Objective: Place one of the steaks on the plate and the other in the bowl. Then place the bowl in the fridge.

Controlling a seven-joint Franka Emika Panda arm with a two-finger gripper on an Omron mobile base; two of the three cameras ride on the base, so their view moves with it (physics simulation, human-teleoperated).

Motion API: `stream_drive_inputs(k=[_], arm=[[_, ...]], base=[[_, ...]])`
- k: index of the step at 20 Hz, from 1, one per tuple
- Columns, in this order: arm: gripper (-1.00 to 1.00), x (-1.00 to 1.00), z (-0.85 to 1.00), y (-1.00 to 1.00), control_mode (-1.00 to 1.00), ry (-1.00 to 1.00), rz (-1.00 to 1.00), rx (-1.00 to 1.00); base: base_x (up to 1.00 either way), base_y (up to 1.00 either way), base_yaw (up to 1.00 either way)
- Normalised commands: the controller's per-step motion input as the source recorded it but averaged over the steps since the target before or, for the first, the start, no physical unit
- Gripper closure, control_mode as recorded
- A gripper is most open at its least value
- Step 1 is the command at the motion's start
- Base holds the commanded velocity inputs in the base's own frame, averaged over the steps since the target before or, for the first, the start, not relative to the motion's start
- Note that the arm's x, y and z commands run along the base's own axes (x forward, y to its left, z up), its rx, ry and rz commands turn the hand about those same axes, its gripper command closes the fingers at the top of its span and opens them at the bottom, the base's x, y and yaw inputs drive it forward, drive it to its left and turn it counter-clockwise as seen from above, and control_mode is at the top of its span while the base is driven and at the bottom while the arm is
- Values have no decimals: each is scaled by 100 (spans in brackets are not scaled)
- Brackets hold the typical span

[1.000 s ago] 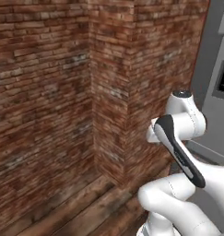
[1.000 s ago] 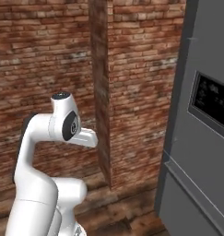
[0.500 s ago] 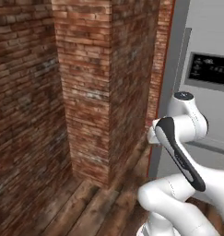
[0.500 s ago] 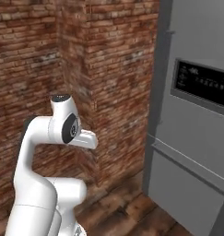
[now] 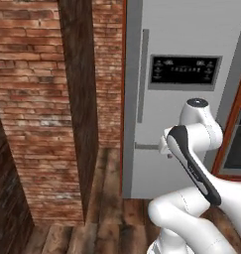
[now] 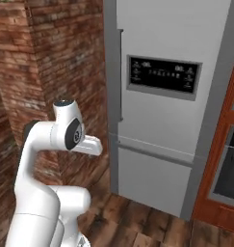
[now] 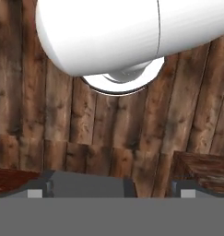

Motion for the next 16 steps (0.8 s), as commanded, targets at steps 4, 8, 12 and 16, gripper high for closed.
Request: stream_drive_inputs(k=[4, 8, 12, 16], arm=[[-100, 0, 0, 0, 100, 0, 0, 0], [-100, 0, 0, 0, 100, 0, 0, 0], [-100, 0, 0, 0, 100, 0, 0, 0], [-100, 0, 0, 0, 100, 0, 0, 0]], base=[[35, 69, -61], [21, 33, -48], [4, 0, -11], [6, 0, -1]])
